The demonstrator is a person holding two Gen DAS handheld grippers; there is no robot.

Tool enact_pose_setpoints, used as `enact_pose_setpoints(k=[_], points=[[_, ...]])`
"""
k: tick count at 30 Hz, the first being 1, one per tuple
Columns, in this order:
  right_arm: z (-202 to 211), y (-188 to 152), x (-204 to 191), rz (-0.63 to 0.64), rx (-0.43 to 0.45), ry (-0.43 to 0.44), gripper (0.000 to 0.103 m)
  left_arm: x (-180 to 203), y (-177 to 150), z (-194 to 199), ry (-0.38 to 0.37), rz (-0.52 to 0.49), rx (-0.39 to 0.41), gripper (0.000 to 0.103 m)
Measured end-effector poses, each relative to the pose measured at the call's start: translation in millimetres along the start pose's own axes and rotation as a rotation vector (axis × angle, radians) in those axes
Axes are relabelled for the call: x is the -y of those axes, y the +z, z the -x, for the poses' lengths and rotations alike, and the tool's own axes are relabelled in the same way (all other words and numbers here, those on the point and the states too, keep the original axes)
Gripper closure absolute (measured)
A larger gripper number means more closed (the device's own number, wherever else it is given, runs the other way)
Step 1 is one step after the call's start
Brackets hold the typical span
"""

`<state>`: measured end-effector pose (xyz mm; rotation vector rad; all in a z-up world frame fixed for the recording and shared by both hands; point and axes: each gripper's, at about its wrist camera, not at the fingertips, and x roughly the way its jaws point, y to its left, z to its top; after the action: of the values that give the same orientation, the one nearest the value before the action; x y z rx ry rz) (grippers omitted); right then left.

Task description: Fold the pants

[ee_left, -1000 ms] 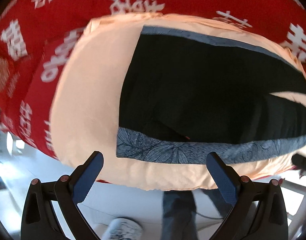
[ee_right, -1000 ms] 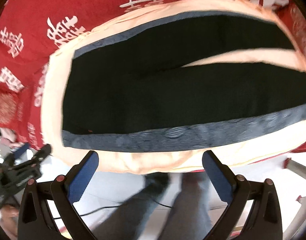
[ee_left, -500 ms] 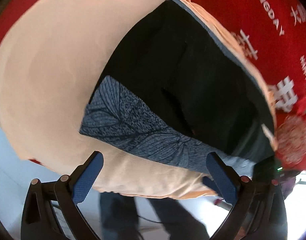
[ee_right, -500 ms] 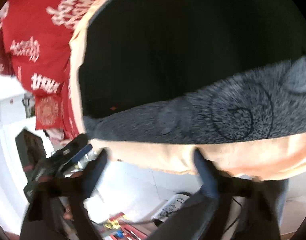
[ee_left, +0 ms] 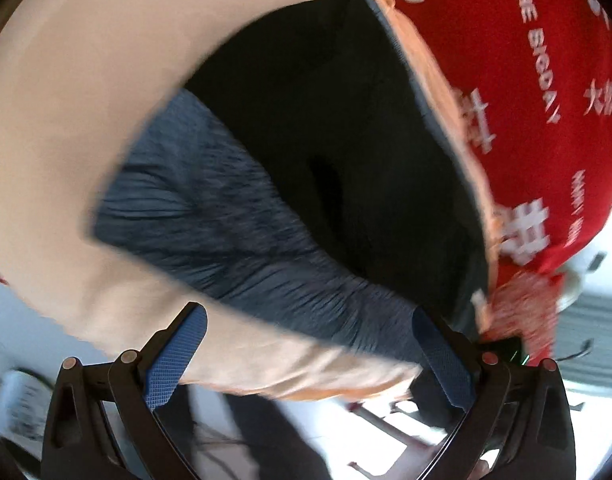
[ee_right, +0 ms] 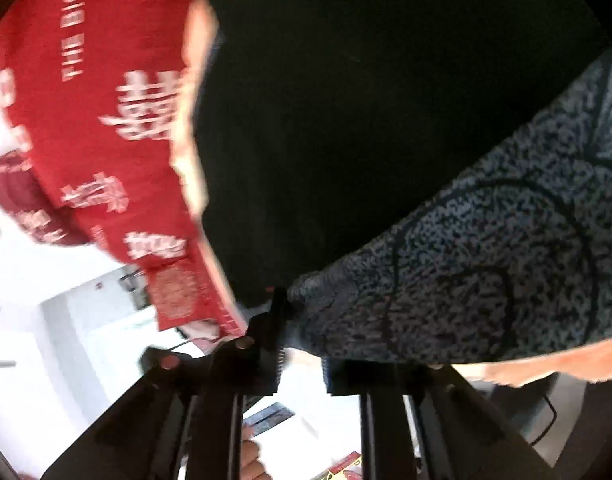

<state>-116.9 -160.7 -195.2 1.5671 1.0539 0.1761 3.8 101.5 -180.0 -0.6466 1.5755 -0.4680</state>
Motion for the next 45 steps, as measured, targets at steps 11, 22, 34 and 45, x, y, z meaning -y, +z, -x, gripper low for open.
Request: enact_pose_setpoints(k=[11, 22, 34, 45], points=[[28.2, -2.3, 20.4, 0.081, -0.037, -0.211, 0.067, 15.1, 21.2, -17.8, 0.147, -0.089, 0.031, 0.064], [107.6, 4.6, 78.9, -0.098, 0.235, -0.119, 0.06, 19.5, 20.7, -22.8, 0.198, -0.143, -0.016, 0.064], [137.6, 28.3, 13.1, -0.029, 0.218, -0.094, 0.098, 70.3, 23.9, 18.7, 0.248, -0.176, 0.082, 0.073], [136.4, 181.0, -115.5, 0.281, 0.06, -0.201, 0.098, 178.4, 136.5, -9.1, 0.277, -0.264, 0.31, 0.073]])
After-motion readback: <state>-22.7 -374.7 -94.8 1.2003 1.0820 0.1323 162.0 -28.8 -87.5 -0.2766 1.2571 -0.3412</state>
